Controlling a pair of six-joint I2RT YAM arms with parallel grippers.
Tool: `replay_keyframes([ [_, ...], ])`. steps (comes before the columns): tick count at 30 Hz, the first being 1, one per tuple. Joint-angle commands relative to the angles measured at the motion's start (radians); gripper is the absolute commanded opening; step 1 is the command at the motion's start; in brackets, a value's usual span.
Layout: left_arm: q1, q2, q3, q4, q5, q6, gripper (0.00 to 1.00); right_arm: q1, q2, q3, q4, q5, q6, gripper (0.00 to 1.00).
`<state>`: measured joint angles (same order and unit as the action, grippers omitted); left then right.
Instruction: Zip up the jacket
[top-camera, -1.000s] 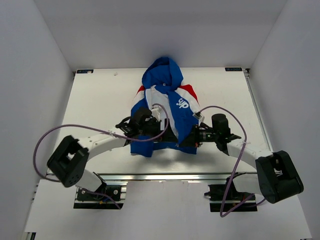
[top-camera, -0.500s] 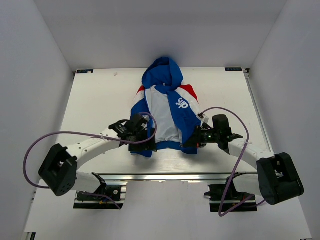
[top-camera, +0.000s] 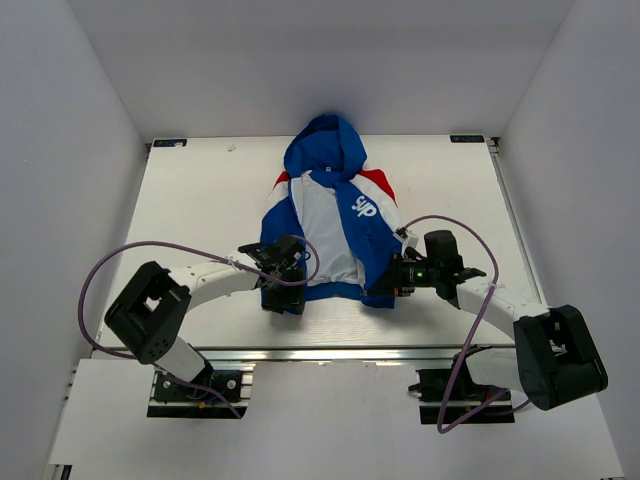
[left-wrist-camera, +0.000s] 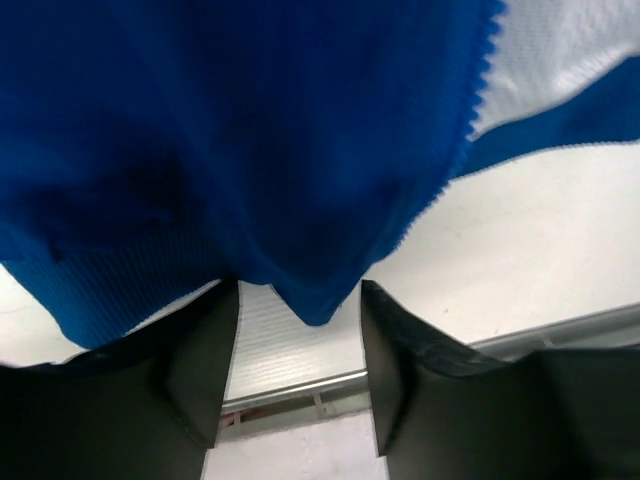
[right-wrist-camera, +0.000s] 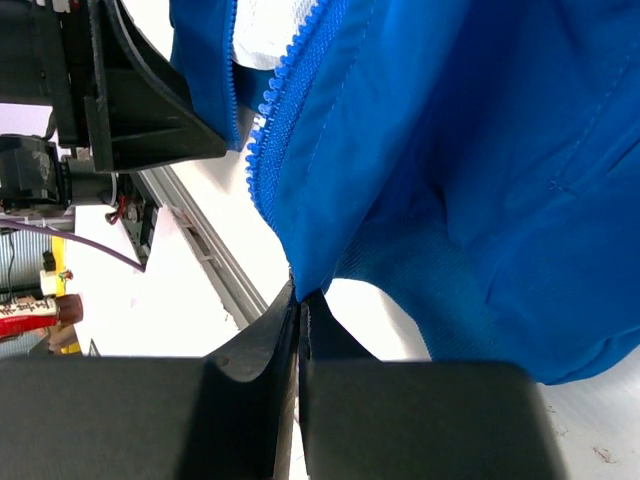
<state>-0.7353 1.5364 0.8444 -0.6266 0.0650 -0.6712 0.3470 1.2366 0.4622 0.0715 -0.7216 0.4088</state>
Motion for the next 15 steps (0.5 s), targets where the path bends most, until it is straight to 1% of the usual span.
replay_keyframes([
  [1,-0.003,0.008,0.028,0.021,-0.039,0.002,0.59,-0.005,-0.014,0.024,-0.007,0.007,-0.025,0.0],
  [8,-0.003,0.025,0.03,0.06,-0.05,-0.014,0.55,-0.003,-0.022,0.012,-0.018,0.025,-0.03,0.0],
  [15,-0.003,0.062,0.044,0.044,-0.045,-0.025,0.53,-0.005,-0.023,0.001,-0.021,0.034,-0.03,0.0],
])
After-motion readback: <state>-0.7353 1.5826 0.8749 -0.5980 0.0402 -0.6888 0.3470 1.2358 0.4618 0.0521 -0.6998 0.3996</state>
